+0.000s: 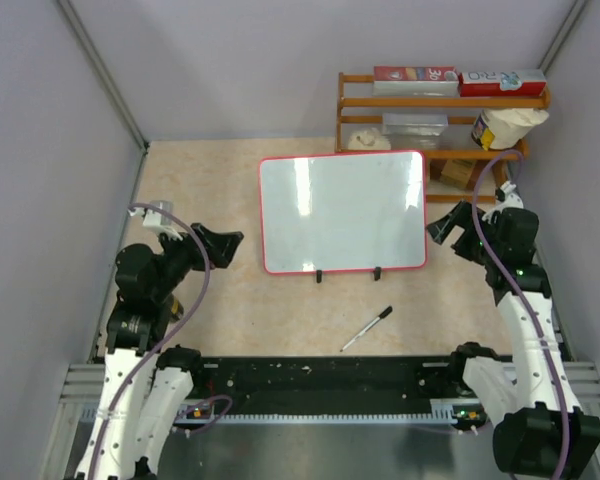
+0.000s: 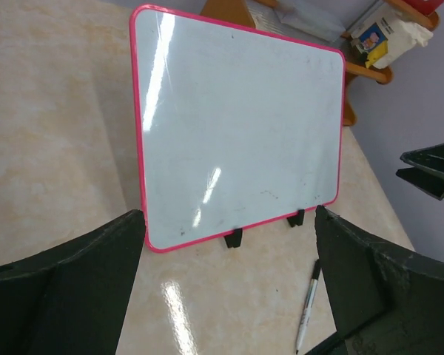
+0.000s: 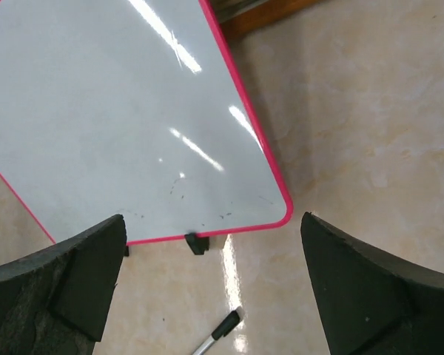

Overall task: Write a sentence on the whiteboard
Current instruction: Pick up the whiteboard marker without the cap from the center of the board.

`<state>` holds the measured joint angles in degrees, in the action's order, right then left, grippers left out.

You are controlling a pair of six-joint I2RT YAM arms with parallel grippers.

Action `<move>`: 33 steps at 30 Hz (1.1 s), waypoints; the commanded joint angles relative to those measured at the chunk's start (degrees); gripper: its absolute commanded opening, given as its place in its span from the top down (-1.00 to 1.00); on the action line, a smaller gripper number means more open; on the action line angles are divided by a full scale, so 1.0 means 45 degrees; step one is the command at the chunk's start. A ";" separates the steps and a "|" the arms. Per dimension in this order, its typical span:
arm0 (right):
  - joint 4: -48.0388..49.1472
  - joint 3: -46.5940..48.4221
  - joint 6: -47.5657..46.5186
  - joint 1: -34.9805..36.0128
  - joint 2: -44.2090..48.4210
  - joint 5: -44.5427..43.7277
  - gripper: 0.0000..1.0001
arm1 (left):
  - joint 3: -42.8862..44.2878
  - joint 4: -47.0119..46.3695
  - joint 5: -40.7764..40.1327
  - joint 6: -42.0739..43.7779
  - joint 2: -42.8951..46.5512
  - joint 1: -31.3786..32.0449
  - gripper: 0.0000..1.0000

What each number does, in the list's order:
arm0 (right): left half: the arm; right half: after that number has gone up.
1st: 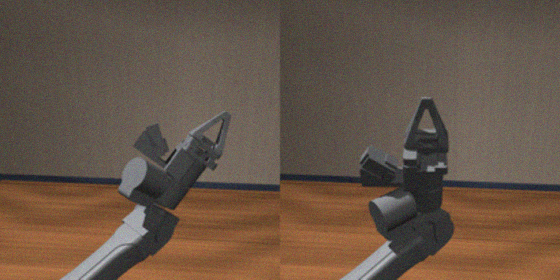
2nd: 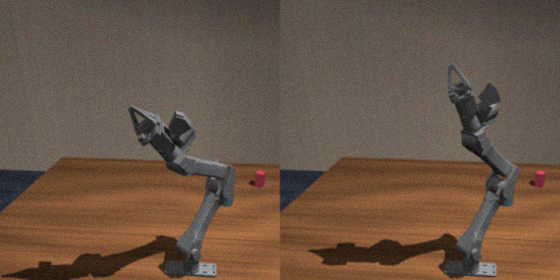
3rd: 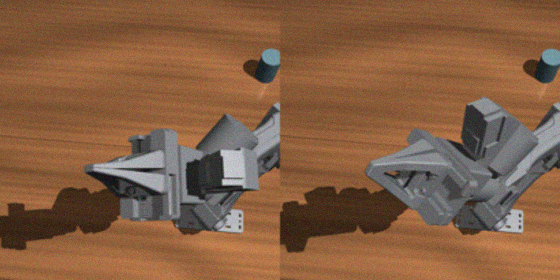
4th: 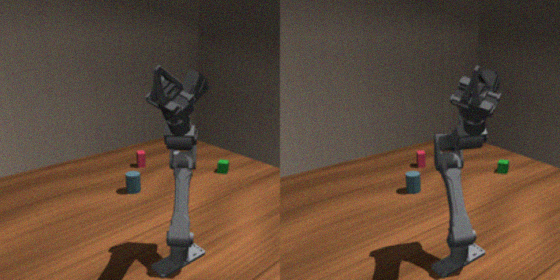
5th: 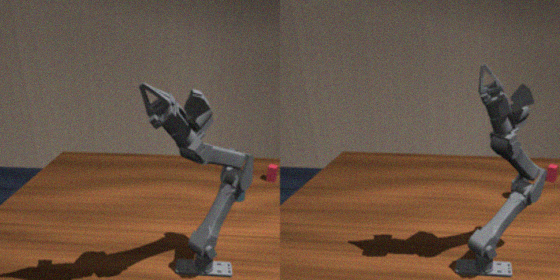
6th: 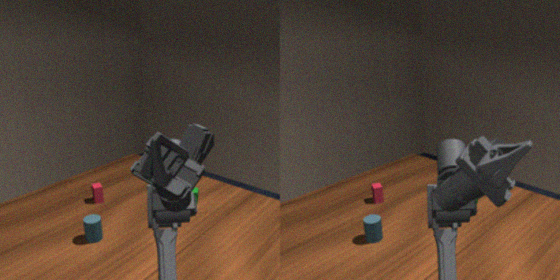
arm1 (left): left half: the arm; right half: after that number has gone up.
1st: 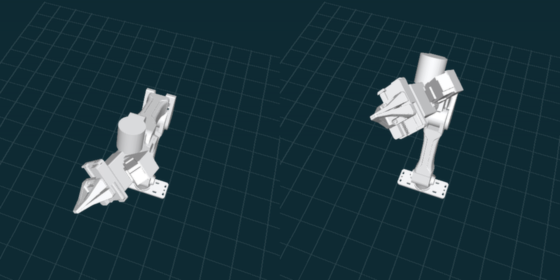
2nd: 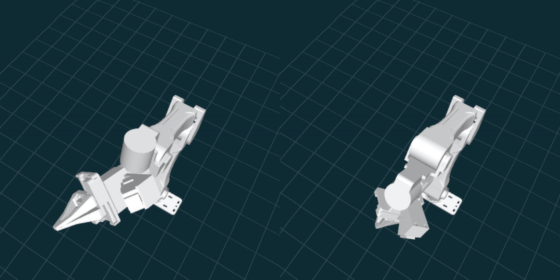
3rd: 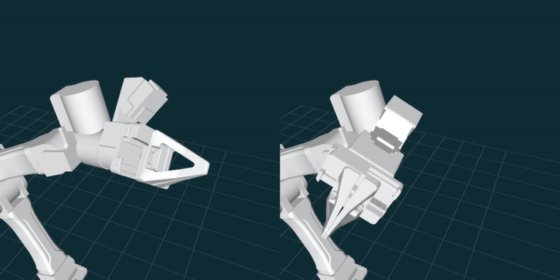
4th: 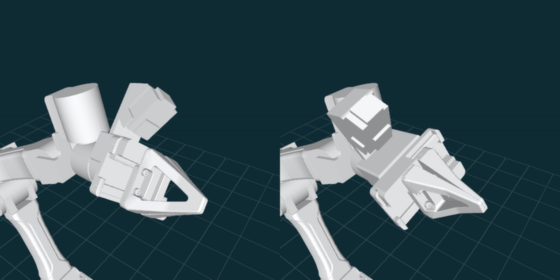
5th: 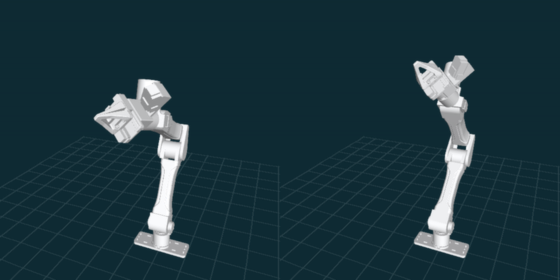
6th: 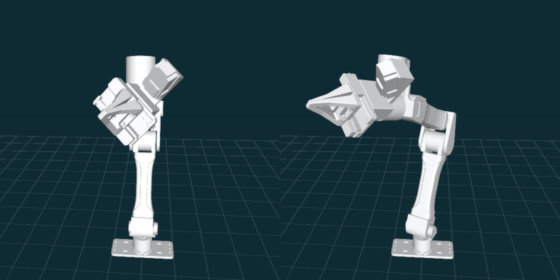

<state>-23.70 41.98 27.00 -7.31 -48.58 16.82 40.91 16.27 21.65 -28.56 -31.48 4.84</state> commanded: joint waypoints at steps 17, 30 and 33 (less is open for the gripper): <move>-0.0514 -0.1691 -0.0336 -0.0016 0.1283 0.1733 -0.97 | -0.1122 0.0974 0.1891 0.0272 -0.1613 0.2006 -0.89; -0.0806 -0.1300 -0.0473 -0.0016 0.0580 0.1536 -0.97 | 0.2098 0.1833 -0.6000 0.0486 -0.8857 1.1577 -0.80; -0.0943 -0.1320 -0.0513 0.0004 0.0522 0.1478 -0.97 | 0.3387 0.1484 -0.6237 0.0817 -1.0714 1.2883 -0.66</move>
<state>-27.75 34.17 25.76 -7.31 -45.93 24.05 48.88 24.51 1.52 -27.20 -72.73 56.45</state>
